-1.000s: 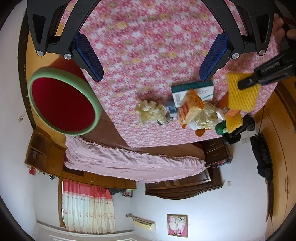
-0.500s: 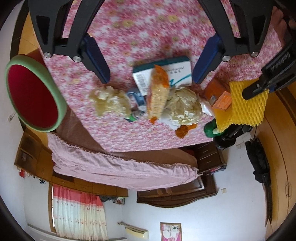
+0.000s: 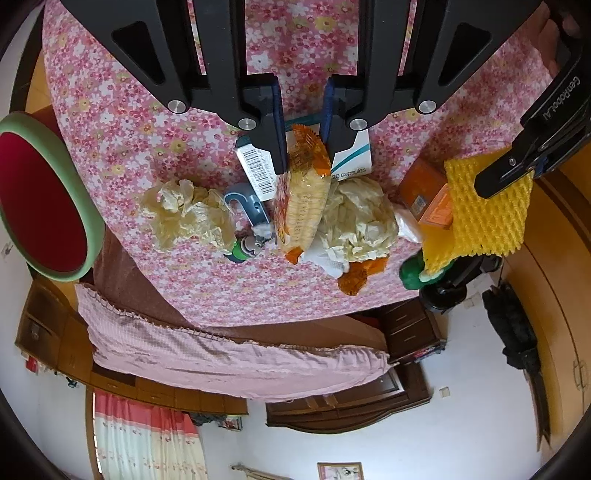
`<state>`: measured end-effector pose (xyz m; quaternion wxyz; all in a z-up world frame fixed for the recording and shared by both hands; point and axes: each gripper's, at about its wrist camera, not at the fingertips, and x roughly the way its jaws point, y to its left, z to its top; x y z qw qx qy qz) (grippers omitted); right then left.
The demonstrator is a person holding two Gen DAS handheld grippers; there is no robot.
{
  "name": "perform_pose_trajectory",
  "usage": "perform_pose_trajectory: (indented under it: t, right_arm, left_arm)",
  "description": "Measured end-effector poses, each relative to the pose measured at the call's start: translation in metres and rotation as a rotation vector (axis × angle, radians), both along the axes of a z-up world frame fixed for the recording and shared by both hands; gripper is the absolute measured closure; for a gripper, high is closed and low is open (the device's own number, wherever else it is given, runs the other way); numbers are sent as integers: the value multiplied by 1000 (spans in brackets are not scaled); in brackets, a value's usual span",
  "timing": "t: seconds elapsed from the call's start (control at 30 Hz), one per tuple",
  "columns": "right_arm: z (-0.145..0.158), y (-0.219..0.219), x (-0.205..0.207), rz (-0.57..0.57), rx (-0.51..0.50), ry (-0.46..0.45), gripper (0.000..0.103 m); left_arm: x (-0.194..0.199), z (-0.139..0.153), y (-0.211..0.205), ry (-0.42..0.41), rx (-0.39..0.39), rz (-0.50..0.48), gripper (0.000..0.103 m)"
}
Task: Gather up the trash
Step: 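Grasp the yellow foam net with the left tool while the right tool grasps the snack wrapper, then carry both items over the red bucket and open both tools to drop them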
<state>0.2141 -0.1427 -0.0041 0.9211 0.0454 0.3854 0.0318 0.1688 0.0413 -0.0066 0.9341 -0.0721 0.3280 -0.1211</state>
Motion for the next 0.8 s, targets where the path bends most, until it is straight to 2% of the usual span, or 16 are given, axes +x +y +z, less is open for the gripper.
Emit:
perform_pose_trajectory:
  t: [0.3, 0.8]
  right_arm:
    - [26, -21, -30, 2, 61, -82, 88]
    - [63, -78, -81, -74, 109, -173, 88]
  left_arm:
    - [-18, 19, -15, -27, -9, -13, 77]
    - [-33, 53, -78, -56, -33, -148, 77]
